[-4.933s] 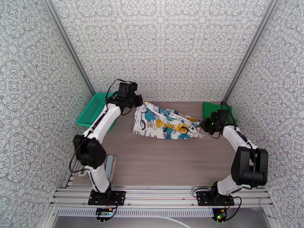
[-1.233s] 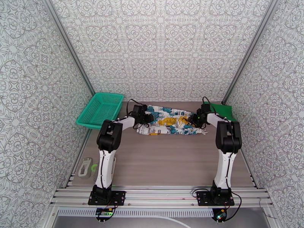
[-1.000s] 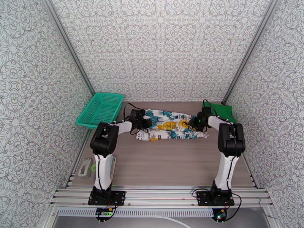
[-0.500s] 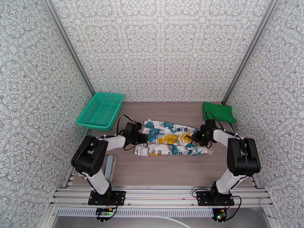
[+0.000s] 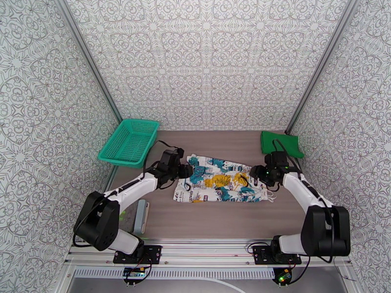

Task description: Fold and stack the mixed laundry pile

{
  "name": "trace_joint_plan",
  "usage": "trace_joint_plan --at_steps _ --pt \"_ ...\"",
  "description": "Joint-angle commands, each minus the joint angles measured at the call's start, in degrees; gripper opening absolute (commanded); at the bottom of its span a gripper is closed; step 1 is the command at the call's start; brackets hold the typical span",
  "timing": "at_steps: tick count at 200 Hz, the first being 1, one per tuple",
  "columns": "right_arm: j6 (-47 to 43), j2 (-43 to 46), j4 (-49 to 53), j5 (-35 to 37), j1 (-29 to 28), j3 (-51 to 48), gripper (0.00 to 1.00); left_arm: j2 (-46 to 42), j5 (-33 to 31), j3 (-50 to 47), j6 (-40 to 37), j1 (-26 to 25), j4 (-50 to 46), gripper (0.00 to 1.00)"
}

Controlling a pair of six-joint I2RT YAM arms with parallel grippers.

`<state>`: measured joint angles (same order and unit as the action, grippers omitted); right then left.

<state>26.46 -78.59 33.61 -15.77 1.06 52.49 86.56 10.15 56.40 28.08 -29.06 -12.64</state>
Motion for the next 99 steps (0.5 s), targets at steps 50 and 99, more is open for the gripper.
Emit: trace_joint_plan --at_steps 50,99 --pt "0.77 2.10 0.77 -1.55 5.62 -5.53 0.81 3.98 -4.45 3.50 3.74 -12.12 0.43 0.48" --pt "1.49 2.62 0.16 -4.91 13.35 -11.09 0.86 13.25 -6.64 10.63 5.19 -17.04 1.28 0.48"
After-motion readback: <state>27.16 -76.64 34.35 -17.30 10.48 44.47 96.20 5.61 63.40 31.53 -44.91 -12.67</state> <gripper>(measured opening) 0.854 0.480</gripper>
